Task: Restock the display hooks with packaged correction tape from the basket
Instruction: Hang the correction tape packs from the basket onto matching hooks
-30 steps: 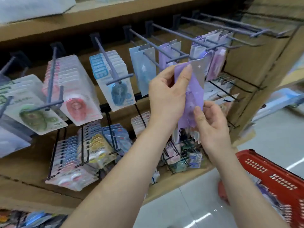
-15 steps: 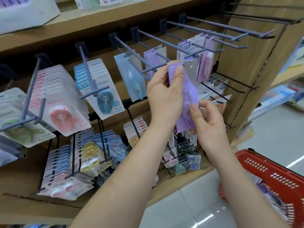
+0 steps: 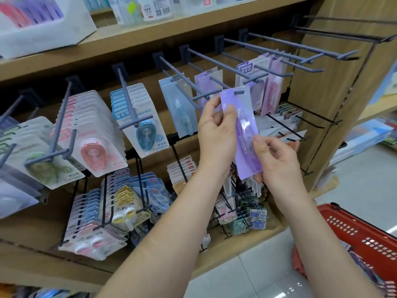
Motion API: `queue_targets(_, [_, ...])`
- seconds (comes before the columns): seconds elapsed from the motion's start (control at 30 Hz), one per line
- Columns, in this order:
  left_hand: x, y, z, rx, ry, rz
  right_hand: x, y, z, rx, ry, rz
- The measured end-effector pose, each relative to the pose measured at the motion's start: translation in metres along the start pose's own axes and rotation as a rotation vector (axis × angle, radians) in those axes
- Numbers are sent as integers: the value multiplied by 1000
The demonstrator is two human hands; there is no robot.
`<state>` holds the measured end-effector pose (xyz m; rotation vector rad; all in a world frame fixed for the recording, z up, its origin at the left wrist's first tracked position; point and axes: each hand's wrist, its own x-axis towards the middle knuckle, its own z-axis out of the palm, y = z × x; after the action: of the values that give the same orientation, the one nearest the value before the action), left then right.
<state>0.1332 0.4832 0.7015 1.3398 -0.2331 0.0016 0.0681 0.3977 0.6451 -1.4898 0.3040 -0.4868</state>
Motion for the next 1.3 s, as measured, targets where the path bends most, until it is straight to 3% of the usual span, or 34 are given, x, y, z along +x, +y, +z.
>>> queue_targets(0.17, [-7,-3,-22,288,-111,5,9,-2,5,85,-60,81])
queue_targets(0.27, [-3,-5,-30,464,-50,39,15,-3,12,111,-57,101])
queue_targets(0.4, [25,-4,-35,530,34,-47,17,6,17,-95,10,87])
queue_targets(0.53, [50,-17,-42,721,-15,-28,0,15,10,-173,65,90])
queue_targets(0.67, [46,-31,-55,819,-68,63,-27,25,2,-241,99,126])
queue_targets(0.77, [15,-45,-71,732,-80,167,-51,32,-13,-339,123,157])
queue_targets(0.9, [-34,-73,-83,696,-342,168,-92,54,-53,-645,112,234])
queue_targets(1.03, [-81,-118,-73,719,-636,98,-145,85,-107,-940,37,457])
queue_targets(1.17, [-115,-167,-40,803,-884,141,-201,110,-166,-951,181,640])
queue_targets(1.3, [-138,-206,8,838,-1009,93,-238,130,-223,-872,361,741])
